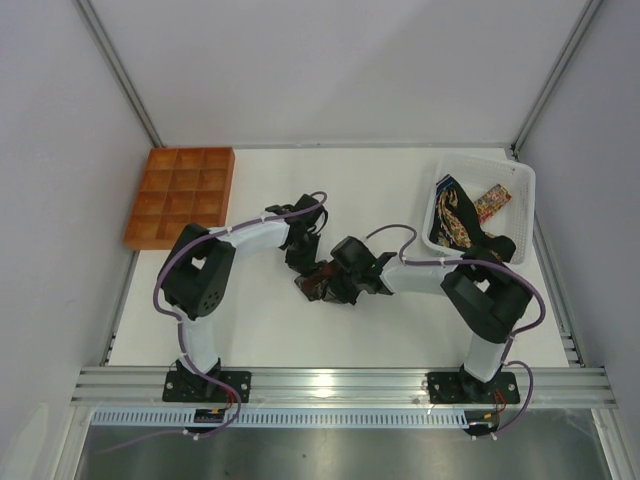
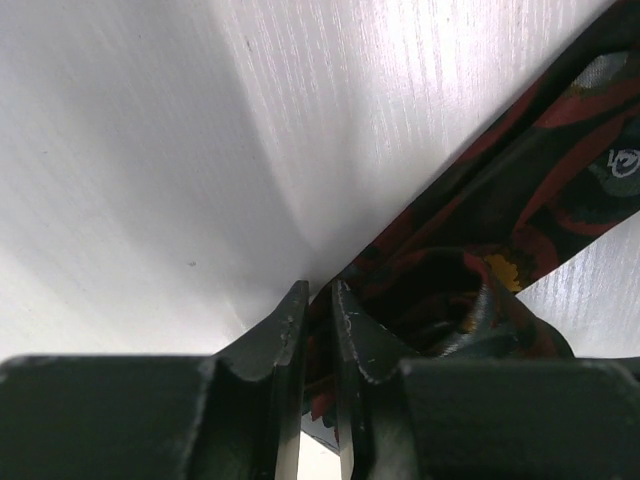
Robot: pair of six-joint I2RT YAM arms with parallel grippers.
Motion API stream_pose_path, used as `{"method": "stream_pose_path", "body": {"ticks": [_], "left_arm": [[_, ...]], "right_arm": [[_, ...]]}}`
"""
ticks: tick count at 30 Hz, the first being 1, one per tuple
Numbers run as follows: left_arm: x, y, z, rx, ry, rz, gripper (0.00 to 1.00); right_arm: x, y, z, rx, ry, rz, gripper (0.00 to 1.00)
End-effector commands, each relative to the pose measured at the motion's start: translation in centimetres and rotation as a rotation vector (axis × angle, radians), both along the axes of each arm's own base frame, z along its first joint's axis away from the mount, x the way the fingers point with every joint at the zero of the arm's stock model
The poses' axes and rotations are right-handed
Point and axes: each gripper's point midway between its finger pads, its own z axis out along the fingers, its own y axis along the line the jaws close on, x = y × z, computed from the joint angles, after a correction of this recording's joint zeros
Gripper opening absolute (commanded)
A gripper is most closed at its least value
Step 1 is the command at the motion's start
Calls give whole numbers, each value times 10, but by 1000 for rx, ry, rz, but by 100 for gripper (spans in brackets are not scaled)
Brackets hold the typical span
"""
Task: Roll the ties
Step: Roll the tie
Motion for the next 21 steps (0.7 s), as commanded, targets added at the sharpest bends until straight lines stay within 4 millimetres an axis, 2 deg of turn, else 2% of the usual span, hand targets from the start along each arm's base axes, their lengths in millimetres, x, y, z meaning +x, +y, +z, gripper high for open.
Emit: {"method": "stream_pose_path", "body": {"ticks": [1, 5, 8, 14, 15, 17, 18, 21], "left_arm": [[9, 4, 19, 4, -41, -8, 20], [16, 11, 23, -4, -32, -3, 21], [15, 11, 25, -6, -28, -24, 20], [2, 14, 25, -16, 4, -31, 17], [0, 12, 27, -30, 13, -34, 15], [-5, 6, 26, -58, 21, -53, 11], [-7, 3, 27, -71, 22, -56, 11], [-12, -4, 33, -113, 28, -66, 6]], "right_arm": [[-17, -36, -9, -124, 2, 23, 0], [-23, -48, 0, -148, -16, 54, 0], [-28, -45, 2, -112, -13, 54, 0], [-22, -24, -1, -73, -3, 58, 0], [-16, -16, 5, -57, -17, 56, 0], [-9, -5, 2, -54, -25, 62, 0], [0, 7, 12, -23, -45, 62, 0], [10, 17, 16, -23, -60, 58, 0]]}}
